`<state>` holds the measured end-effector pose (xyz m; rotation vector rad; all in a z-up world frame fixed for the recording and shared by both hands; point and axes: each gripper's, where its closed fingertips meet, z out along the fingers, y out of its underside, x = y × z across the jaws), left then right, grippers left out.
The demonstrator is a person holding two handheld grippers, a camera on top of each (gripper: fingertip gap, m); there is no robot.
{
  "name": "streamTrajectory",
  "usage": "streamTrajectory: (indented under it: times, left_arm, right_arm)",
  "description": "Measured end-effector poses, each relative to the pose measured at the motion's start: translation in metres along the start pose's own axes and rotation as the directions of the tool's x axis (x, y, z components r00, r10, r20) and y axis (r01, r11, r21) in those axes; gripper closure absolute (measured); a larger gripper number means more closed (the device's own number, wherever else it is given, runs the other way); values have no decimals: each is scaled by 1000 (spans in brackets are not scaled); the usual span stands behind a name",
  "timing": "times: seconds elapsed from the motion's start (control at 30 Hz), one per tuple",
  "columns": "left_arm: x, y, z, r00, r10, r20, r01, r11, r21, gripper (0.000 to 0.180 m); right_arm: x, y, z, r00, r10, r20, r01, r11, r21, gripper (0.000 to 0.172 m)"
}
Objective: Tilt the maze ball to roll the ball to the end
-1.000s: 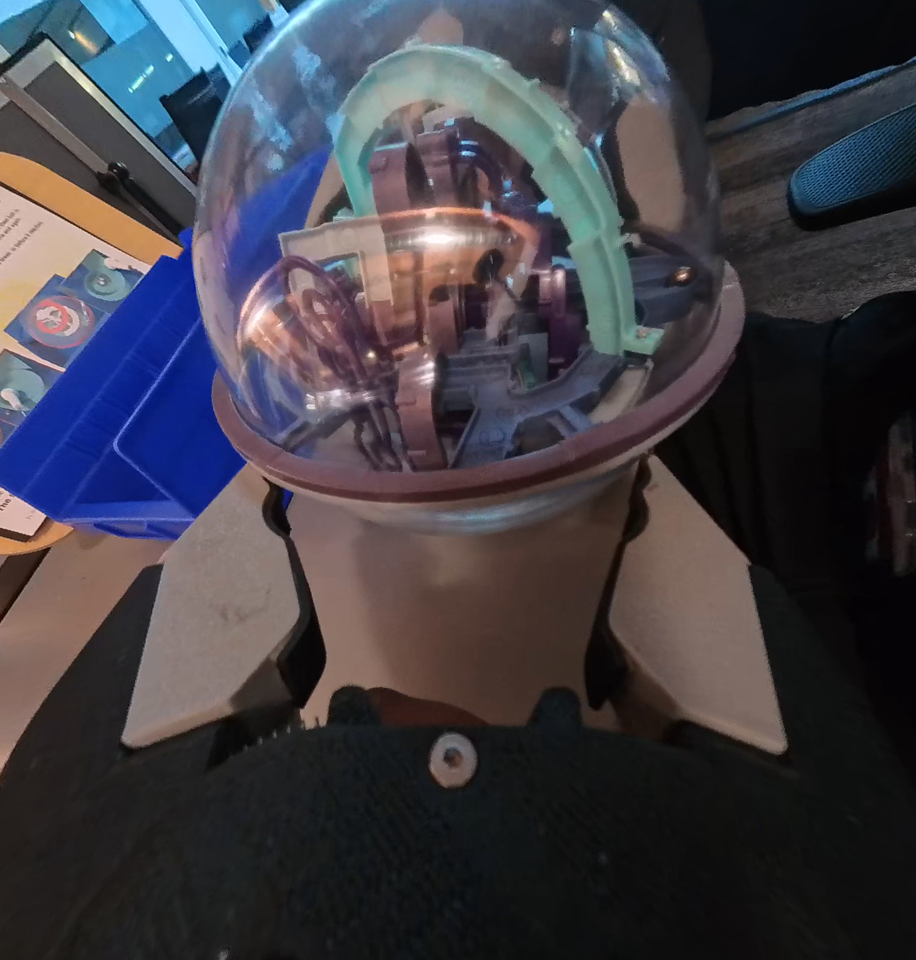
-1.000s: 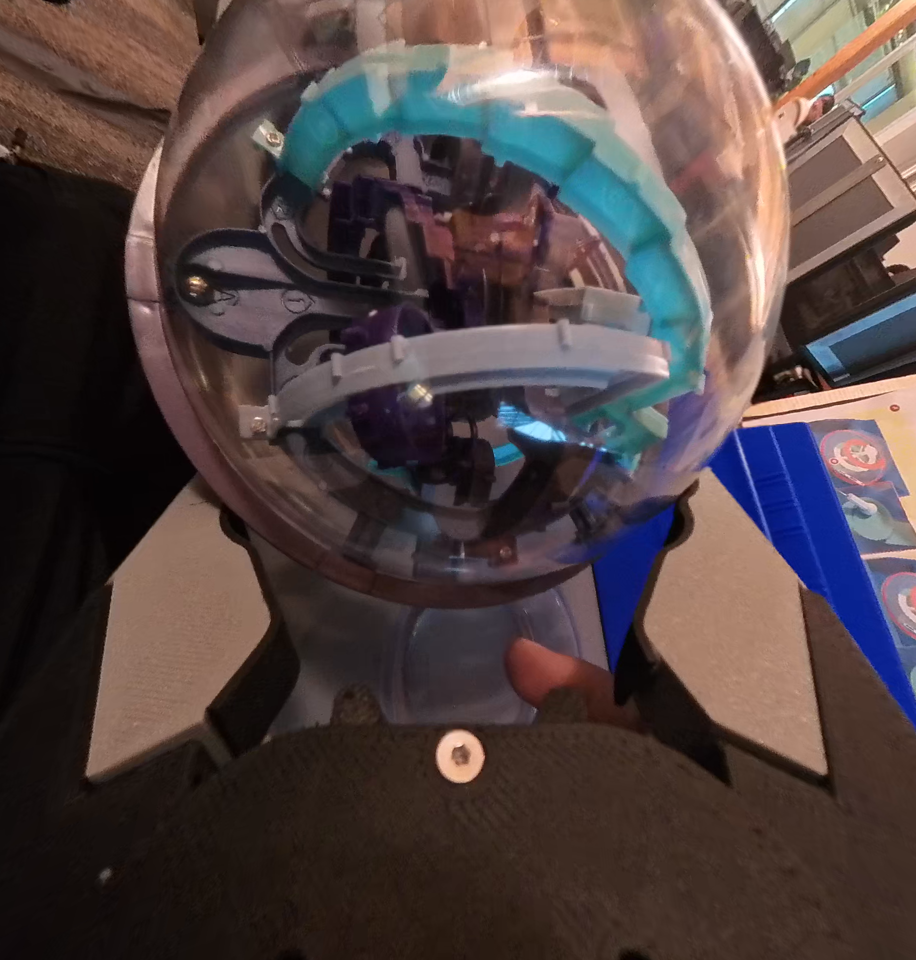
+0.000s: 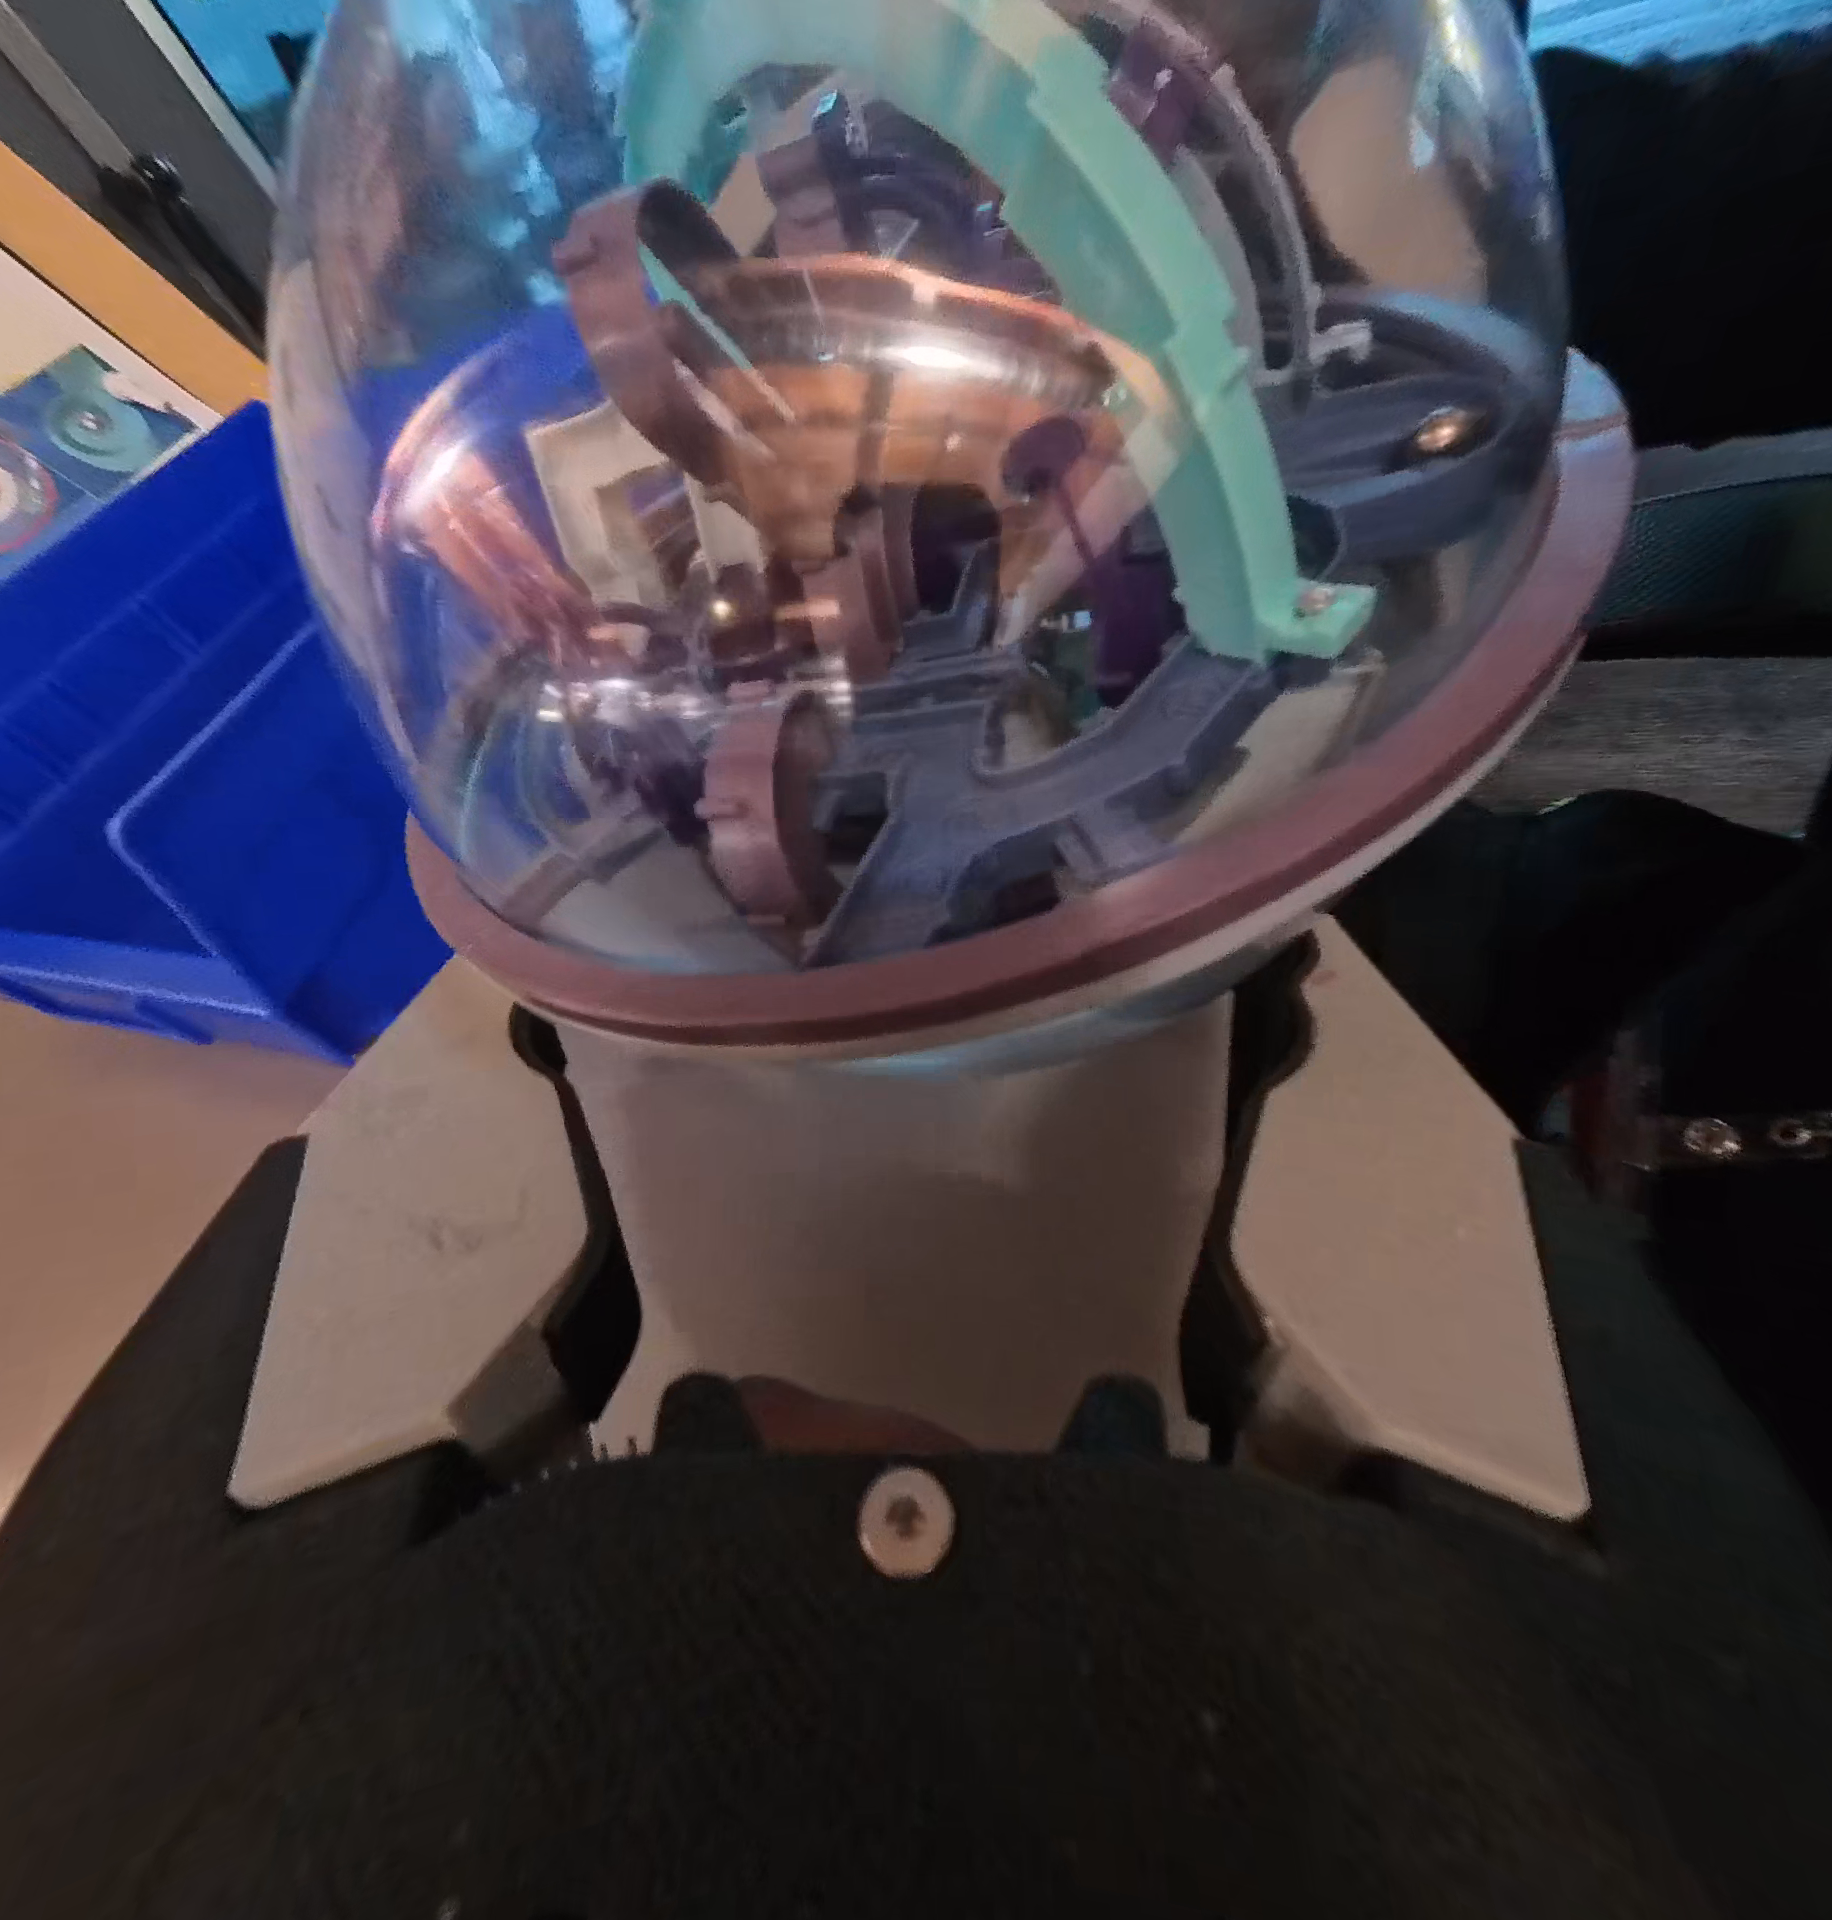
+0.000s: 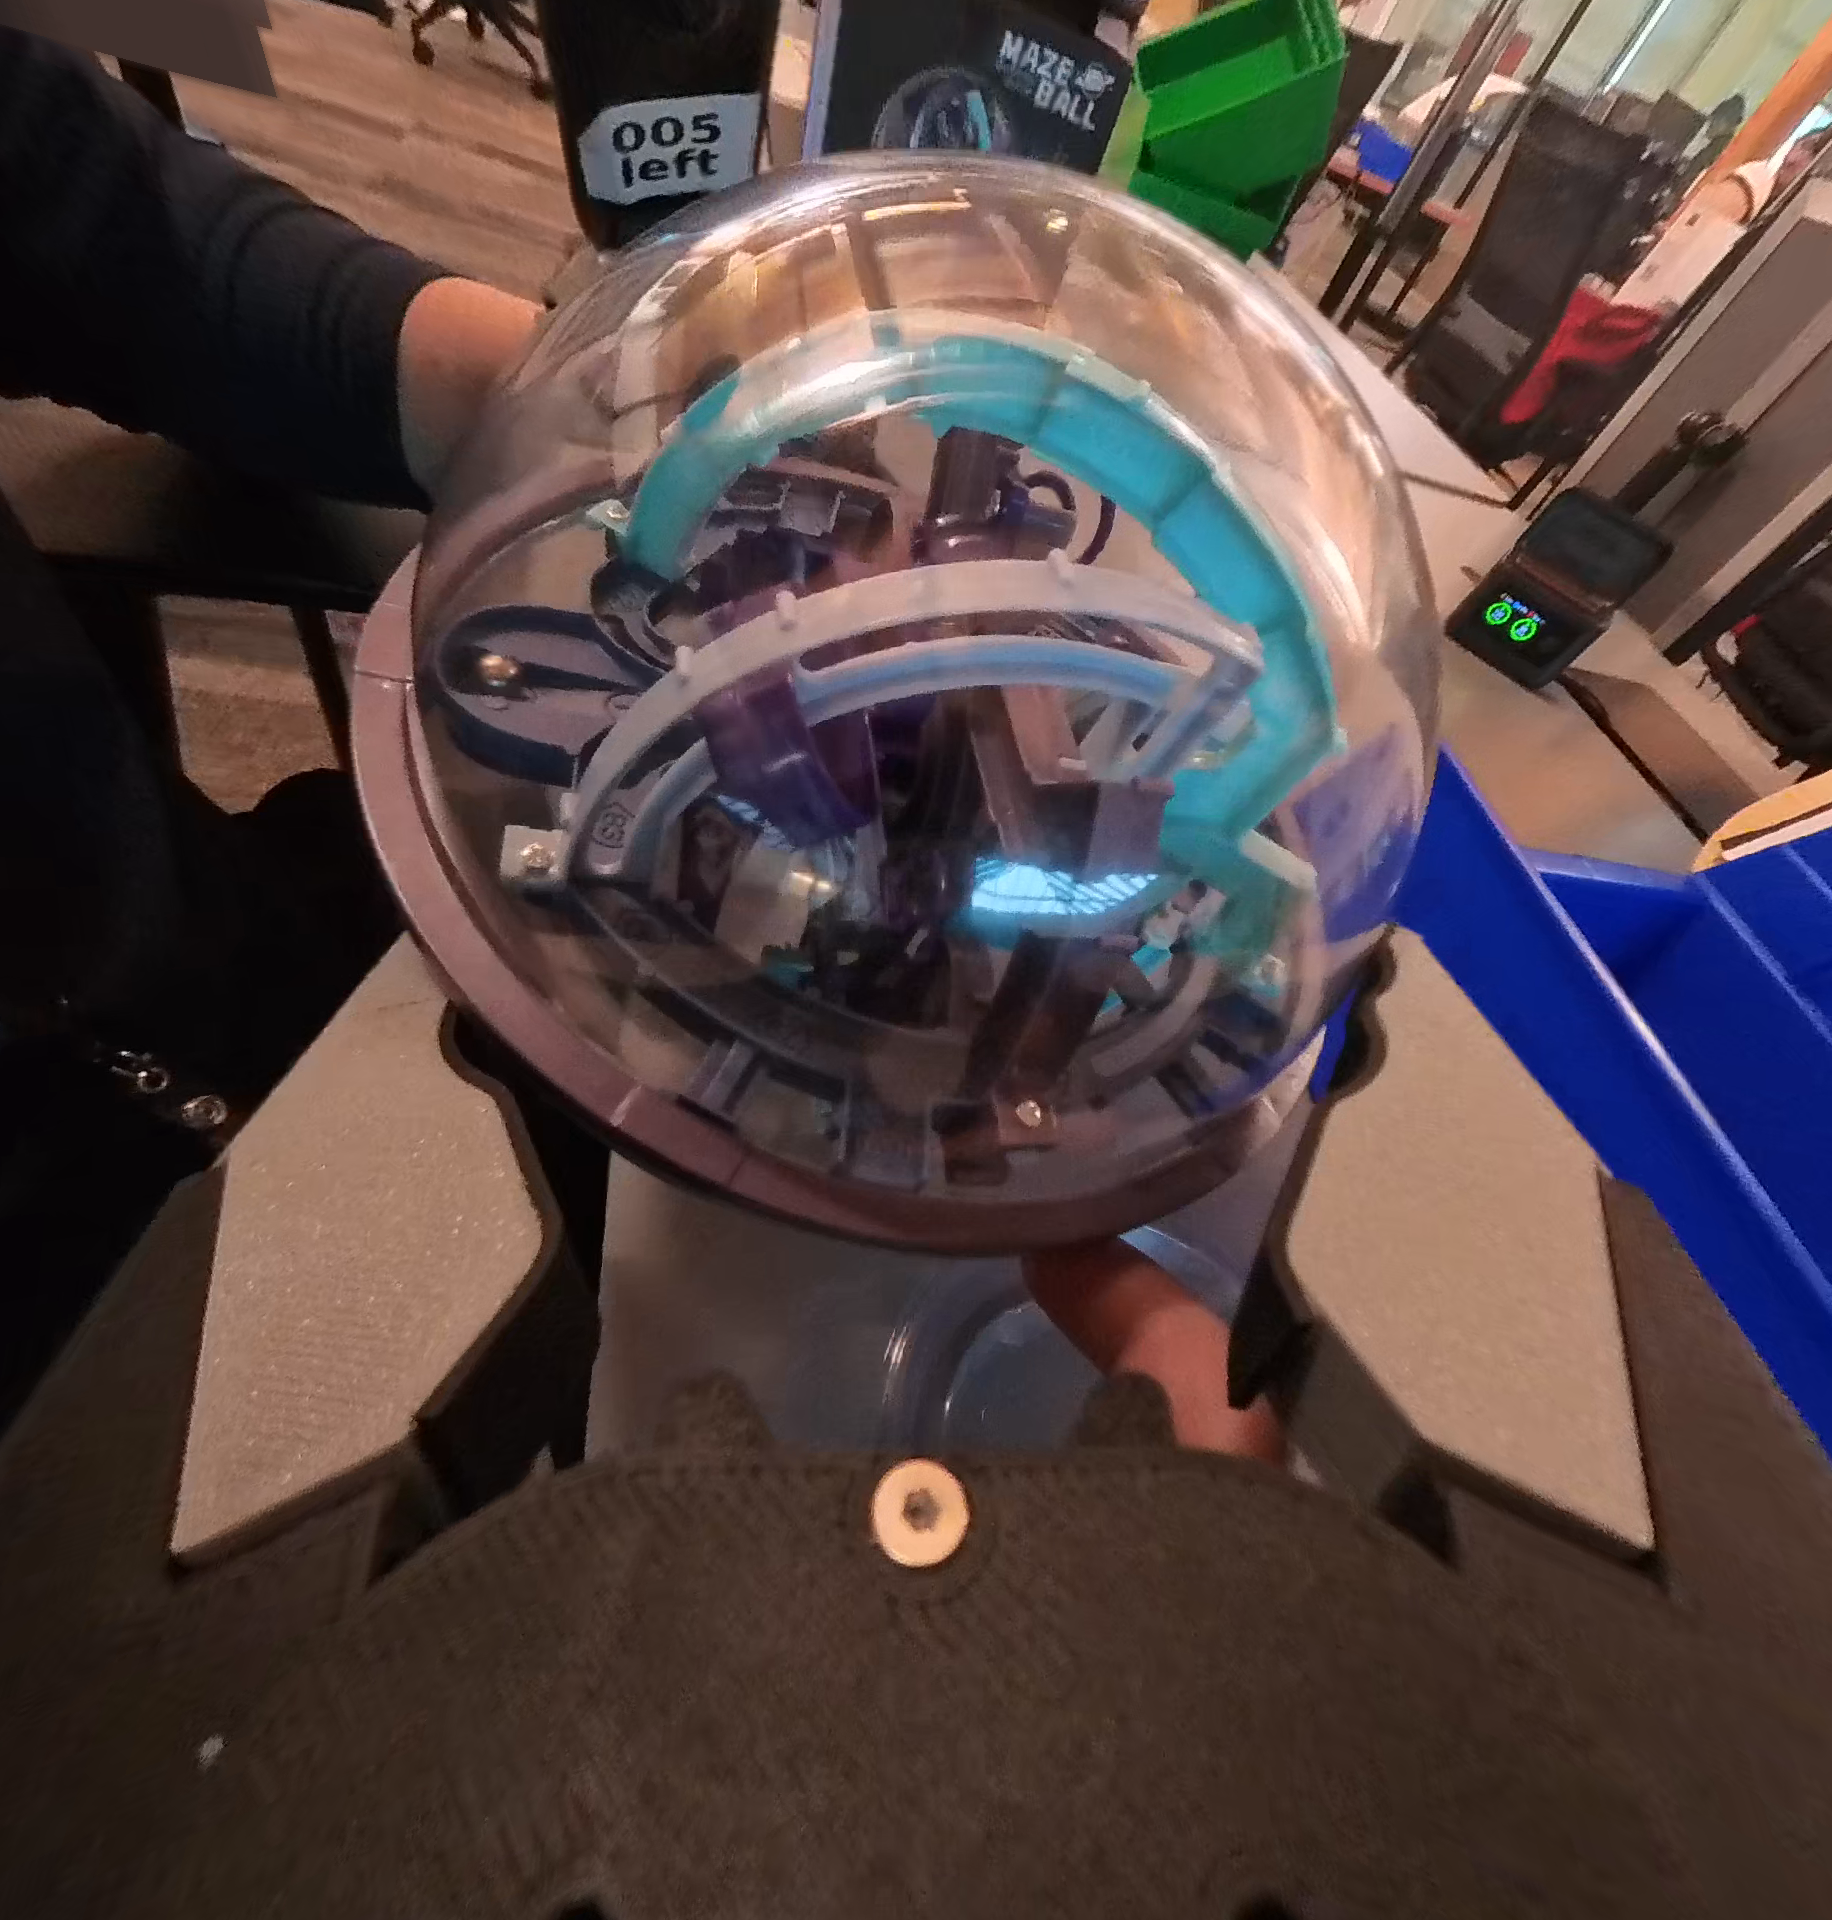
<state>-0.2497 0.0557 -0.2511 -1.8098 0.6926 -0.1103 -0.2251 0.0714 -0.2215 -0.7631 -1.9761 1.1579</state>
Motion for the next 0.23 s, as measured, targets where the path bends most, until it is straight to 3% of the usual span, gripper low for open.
streamTrajectory:
  times: [0.23]
  left_arm:
    - [0, -6, 3, 993, 79, 85, -81, 997, 21, 39]
  right_arm:
    - [-3, 0, -1, 1000, 0, -24, 1, 999, 53, 14]
